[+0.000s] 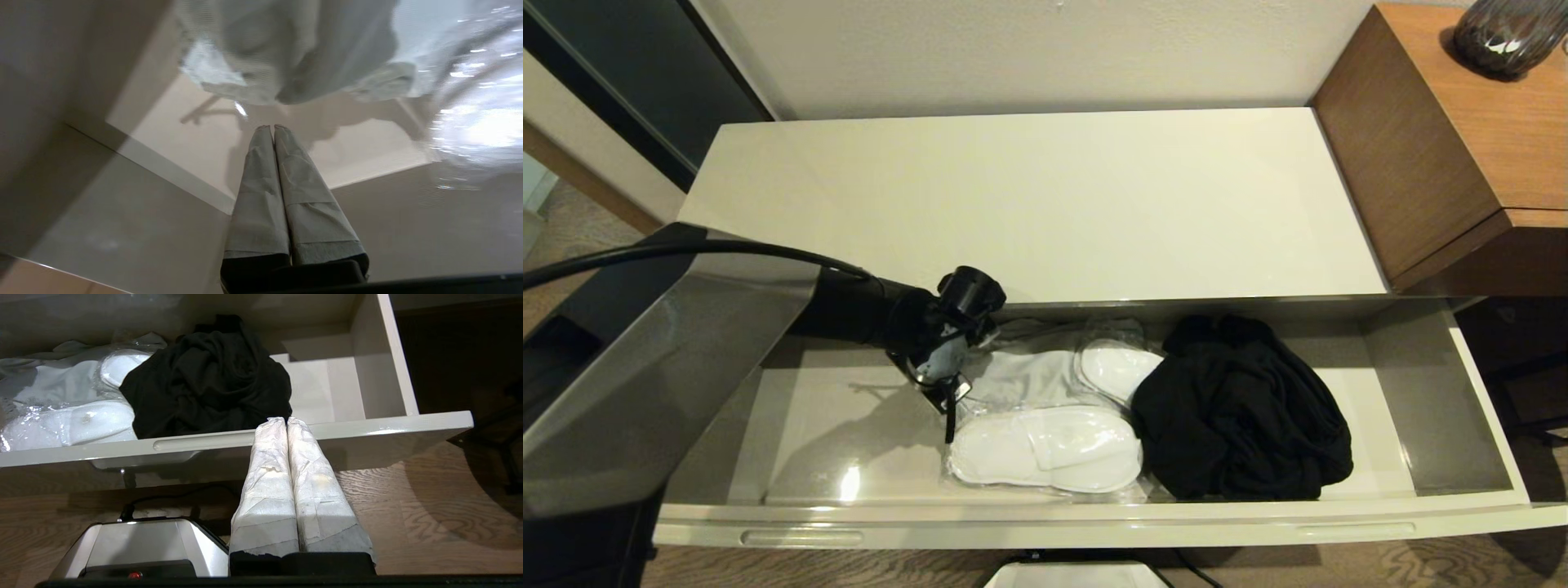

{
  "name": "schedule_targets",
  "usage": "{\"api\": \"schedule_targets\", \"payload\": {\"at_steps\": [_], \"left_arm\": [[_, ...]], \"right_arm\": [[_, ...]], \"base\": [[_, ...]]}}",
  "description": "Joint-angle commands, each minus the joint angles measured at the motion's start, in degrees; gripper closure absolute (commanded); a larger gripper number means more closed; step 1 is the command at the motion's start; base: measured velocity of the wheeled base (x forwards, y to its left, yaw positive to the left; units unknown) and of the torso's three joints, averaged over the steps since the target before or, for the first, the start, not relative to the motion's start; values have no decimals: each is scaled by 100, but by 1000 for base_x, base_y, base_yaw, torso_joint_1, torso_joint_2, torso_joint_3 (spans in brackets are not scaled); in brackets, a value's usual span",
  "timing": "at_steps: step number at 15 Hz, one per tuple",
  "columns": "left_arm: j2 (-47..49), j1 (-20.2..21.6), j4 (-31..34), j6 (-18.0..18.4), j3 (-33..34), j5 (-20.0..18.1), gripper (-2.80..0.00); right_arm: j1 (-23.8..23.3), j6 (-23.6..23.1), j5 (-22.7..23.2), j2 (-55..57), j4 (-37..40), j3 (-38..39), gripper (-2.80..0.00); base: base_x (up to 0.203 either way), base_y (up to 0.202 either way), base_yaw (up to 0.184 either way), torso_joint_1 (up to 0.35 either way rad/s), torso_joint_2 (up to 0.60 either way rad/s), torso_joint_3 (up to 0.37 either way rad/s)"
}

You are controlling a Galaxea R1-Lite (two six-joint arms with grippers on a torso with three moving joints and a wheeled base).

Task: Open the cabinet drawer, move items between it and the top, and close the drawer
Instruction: Take out the disposable slippers from the drawer

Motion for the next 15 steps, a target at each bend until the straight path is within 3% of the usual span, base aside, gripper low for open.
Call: {"api": "schedule_targets", "payload": {"at_steps": [1, 7, 11, 12, 13, 15], "left_arm": [[-2657, 159, -98, 83, -1684, -6, 0], [-2591, 232, 89, -18, -1818, 2, 0], [-2640, 396, 418, -197, -1846, -227, 0], [-2665, 396, 731, -465, -1830, -243, 0], [-2653, 396, 1453, -945, -1816, -255, 0], [-2488, 412, 3036, -2321, -1771, -429, 0]], "right_arm": [[2, 2, -2, 9, -4, 0, 0], [2, -1, -2, 9, -4, 0, 0], [2, 4, -2, 9, -9, 0, 0], [2, 8, -2, 9, -4, 0, 0], [2, 8, -2, 9, -4, 0, 0], [2, 8, -2, 9, -4, 0, 0]], "base": [[0, 0, 0, 0, 0, 0], [0, 0, 0, 0, 0, 0], [0, 0, 0, 0, 0, 0], [0, 0, 0, 0, 0, 0], [0, 0, 0, 0, 0, 0], [0, 0, 0, 0, 0, 0]]}}
